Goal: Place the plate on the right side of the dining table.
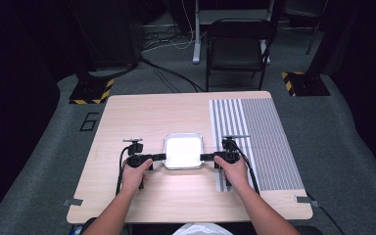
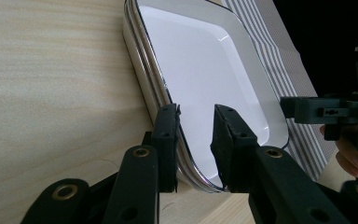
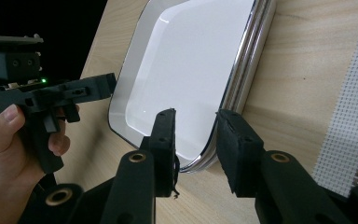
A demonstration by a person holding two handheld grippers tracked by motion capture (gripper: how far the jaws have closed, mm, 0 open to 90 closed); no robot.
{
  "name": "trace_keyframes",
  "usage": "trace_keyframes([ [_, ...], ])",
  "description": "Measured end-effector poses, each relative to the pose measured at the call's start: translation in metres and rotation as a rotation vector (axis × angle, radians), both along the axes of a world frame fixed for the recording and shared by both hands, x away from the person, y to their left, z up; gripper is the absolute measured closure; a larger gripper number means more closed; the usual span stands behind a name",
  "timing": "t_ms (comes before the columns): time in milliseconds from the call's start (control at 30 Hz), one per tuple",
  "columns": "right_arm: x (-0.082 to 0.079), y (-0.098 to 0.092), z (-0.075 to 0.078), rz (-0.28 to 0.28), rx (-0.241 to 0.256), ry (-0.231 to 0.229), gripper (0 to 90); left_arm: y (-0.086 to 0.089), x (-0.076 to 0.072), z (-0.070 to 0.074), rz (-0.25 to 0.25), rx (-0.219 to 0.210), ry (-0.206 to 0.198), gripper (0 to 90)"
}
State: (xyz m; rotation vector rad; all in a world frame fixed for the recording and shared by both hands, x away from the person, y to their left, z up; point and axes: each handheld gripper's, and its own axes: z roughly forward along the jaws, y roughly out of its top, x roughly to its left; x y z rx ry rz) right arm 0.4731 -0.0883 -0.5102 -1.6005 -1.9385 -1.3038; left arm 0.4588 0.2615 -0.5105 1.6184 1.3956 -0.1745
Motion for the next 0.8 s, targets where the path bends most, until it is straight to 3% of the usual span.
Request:
trace_keyframes([
  [233,-0.0007,0.0007,-0.0001,-0.009,0.0,-0.001,68.0,-0.0013,-0.0007,0.0008,0.011,0.009,-0.004,71.1],
  [533,-0.0017,0.0006,-0.0002,-0.021,0.003,0.005,69.5,0.0009,-0.0006,-0.0003,0.026,-0.031,0.013,71.1],
  [667,-0.0023,0.0013,0.0006,-0.013,0.026,0.011,70.7,0.002,-0.0015,0.0017,0.024,-0.057,0.009,72.3],
  [800,-0.0037,0.0032,0.0022,-0.01,0.031,0.002,70.2,0.0004,-0.0032,0.0044,0.021,-0.023,-0.002,71.3],
])
